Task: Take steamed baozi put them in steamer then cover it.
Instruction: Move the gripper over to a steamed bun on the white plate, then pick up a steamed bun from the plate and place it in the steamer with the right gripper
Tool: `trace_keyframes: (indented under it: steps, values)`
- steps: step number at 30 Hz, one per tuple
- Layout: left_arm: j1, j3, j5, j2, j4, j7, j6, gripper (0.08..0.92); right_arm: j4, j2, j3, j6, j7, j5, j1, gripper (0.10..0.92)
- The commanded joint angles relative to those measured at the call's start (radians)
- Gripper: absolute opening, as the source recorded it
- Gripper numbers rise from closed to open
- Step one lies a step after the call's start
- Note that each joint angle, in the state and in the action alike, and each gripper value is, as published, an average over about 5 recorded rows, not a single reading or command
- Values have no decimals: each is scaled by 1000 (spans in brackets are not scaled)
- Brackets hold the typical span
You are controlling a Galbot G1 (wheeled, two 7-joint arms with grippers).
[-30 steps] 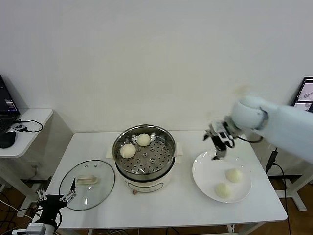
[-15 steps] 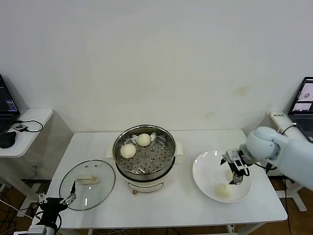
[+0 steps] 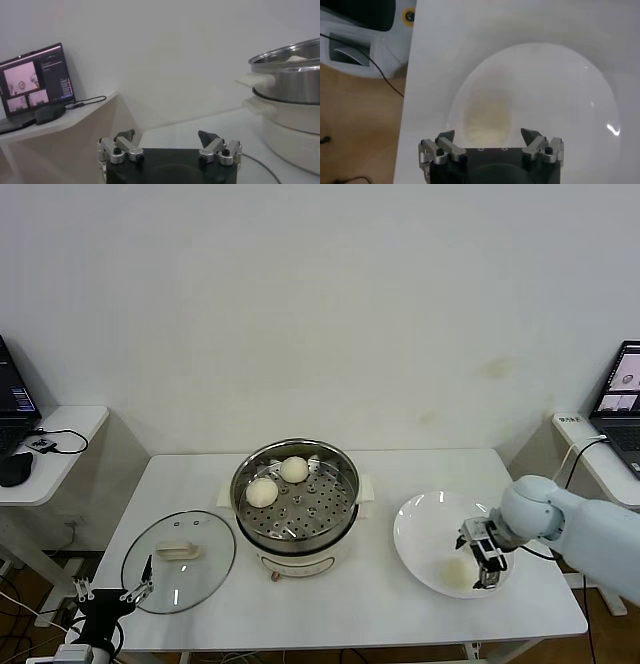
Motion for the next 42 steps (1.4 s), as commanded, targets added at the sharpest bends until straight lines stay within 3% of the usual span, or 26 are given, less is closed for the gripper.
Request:
trace_keyframes:
  steps: [1, 21, 35, 42]
  values:
    - [-1, 0, 0, -1, 3, 1, 0, 823, -38, 32, 28, -3, 3, -13, -57, 792]
    - [-10, 5, -1, -3, 14, -1, -2, 823, -63, 37, 46, -17, 2, -9, -61, 583]
    - [-7, 1, -6, 9, 0, -1, -1, 823, -24, 16, 1, -32, -21, 136, 254, 562]
    - [-16, 6, -6, 13, -9, 0, 3, 823, -73, 106, -86, -37, -27, 243, 513, 561]
